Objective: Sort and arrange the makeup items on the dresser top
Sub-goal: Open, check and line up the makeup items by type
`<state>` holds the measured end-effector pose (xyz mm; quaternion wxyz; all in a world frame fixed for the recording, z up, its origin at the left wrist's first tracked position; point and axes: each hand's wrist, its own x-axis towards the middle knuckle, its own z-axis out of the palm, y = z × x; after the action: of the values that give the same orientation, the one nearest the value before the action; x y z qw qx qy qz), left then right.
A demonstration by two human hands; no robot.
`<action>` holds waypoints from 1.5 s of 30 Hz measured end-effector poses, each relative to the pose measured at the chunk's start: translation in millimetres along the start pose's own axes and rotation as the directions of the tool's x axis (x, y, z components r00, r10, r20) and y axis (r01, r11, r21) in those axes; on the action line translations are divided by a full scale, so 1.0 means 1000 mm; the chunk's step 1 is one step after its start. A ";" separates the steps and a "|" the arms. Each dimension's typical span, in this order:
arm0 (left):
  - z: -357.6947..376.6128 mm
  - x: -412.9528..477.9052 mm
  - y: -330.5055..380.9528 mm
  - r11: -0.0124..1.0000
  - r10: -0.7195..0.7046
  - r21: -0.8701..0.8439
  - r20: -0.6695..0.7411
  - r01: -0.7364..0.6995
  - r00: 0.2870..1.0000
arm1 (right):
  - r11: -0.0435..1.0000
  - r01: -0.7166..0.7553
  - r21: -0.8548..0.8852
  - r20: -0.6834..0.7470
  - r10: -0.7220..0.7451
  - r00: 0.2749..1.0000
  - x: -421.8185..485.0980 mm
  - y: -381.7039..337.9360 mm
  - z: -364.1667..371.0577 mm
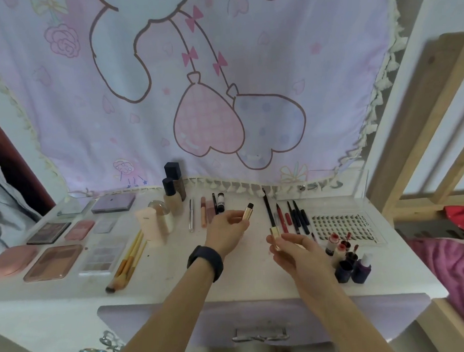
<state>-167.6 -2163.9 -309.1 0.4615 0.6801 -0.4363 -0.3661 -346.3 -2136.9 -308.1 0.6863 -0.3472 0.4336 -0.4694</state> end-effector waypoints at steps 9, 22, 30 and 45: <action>0.018 0.047 0.007 0.941 -0.051 0.328 -0.098 0.081 0.994 | 0.970 0.230 -0.075 -0.018 -0.232 0.973 0.006 0.030 0.005; 0.025 0.055 0.007 0.911 -0.044 0.402 -0.122 0.089 0.992 | 0.952 0.217 -0.216 -0.069 -0.236 0.969 0.010 0.040 0.000; 0.019 0.030 -0.031 0.815 0.331 0.522 -0.064 -0.251 0.941 | 0.643 0.339 -0.687 0.054 -0.420 0.906 0.015 0.010 0.007; 0.011 0.035 -0.046 0.829 0.380 0.460 -0.045 -0.319 0.924 | -0.220 0.274 -0.936 0.335 -0.320 0.886 0.094 0.003 0.031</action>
<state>-153.9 -2191.3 -359.1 0.3817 0.6988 -0.5931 -0.1192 -299.0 -2222.1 -324.3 0.0520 -0.8232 0.5480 -0.1392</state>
